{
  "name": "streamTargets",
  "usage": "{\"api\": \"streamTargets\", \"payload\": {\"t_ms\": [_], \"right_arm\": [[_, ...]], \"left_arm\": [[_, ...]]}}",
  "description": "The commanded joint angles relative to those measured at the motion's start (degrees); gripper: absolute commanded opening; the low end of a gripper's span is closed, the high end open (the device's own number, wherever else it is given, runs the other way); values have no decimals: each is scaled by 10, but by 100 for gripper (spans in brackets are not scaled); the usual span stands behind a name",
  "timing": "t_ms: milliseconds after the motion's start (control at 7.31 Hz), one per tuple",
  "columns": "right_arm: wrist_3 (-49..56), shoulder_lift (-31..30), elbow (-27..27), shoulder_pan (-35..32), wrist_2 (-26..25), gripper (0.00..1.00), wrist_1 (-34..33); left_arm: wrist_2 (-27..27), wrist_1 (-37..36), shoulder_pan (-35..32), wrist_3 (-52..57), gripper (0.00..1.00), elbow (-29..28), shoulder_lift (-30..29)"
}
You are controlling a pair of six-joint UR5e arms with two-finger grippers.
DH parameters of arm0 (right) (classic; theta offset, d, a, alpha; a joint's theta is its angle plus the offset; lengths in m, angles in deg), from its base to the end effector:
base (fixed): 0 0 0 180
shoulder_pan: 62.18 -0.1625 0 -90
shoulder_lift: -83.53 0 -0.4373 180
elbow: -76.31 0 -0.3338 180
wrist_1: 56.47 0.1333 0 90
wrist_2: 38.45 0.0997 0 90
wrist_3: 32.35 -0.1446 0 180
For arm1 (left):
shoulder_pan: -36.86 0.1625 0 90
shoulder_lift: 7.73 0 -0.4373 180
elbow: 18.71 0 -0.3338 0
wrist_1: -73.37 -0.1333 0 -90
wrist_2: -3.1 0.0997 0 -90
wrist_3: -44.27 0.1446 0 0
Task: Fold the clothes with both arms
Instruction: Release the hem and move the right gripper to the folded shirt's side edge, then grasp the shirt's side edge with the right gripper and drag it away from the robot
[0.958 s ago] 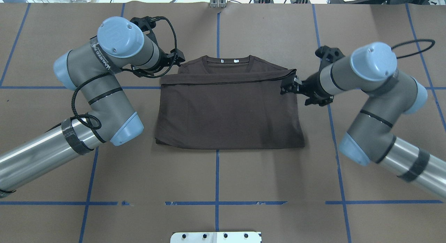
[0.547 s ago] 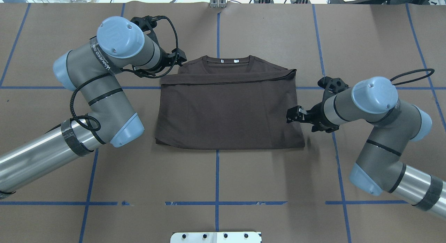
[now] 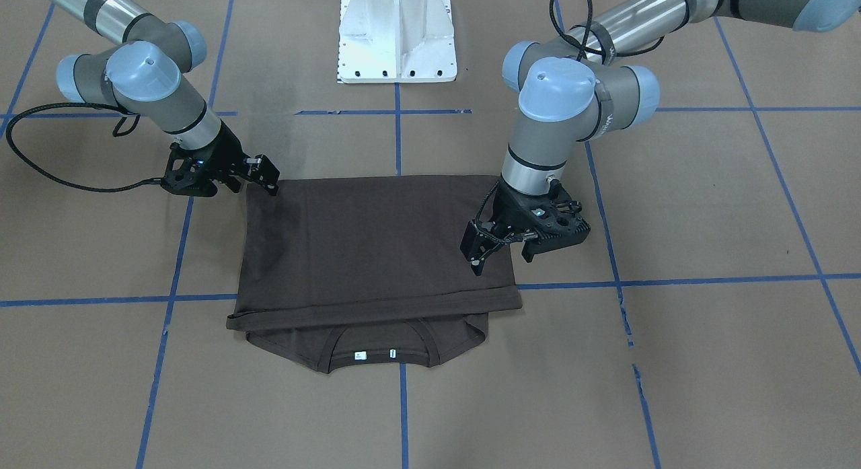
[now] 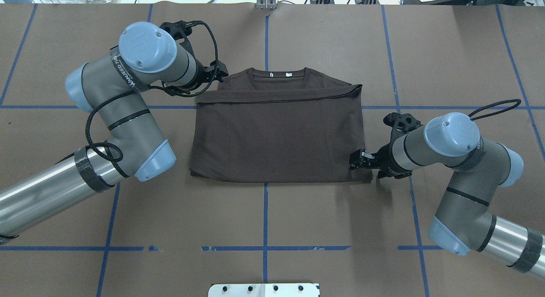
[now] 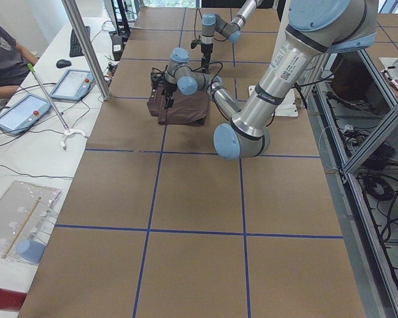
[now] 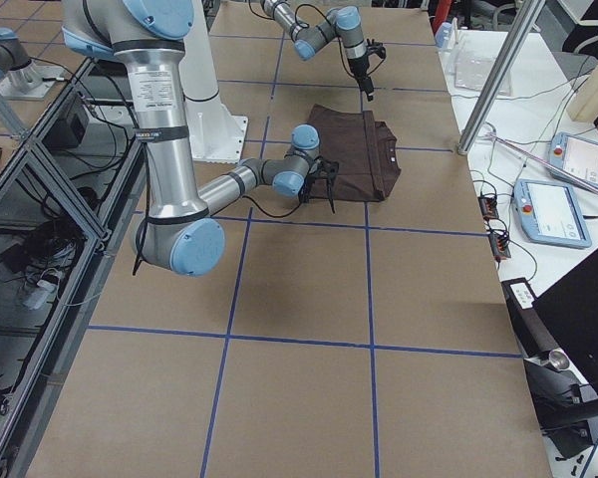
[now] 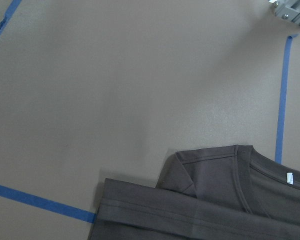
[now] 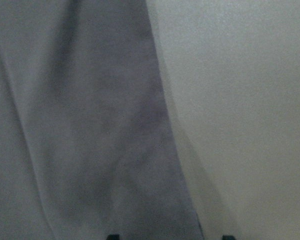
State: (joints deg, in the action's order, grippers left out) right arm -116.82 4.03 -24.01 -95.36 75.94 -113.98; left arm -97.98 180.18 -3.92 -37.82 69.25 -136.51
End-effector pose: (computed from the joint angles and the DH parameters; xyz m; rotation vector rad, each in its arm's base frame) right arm -0.4258 -0.3663 0.4726 -0.0686 -0.9958 0.2440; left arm 0.4723 -0.5467 0.3078 0.2228 0.9305 -0.4394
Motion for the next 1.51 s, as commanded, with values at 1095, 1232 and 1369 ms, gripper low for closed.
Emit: {"api": "streamTargets", "payload": {"t_ms": [1095, 1232, 1369], "right_arm": [[0, -170, -179, 175, 15, 0, 1], [-8, -194, -199, 224, 16, 0, 1], [-32, -199, -209, 257, 18, 9, 1]], "left_arm": [[3, 0, 0, 1, 100, 16, 11], [4, 0, 1, 1, 100, 19, 12], [3, 0, 1, 1, 100, 20, 12]]}}
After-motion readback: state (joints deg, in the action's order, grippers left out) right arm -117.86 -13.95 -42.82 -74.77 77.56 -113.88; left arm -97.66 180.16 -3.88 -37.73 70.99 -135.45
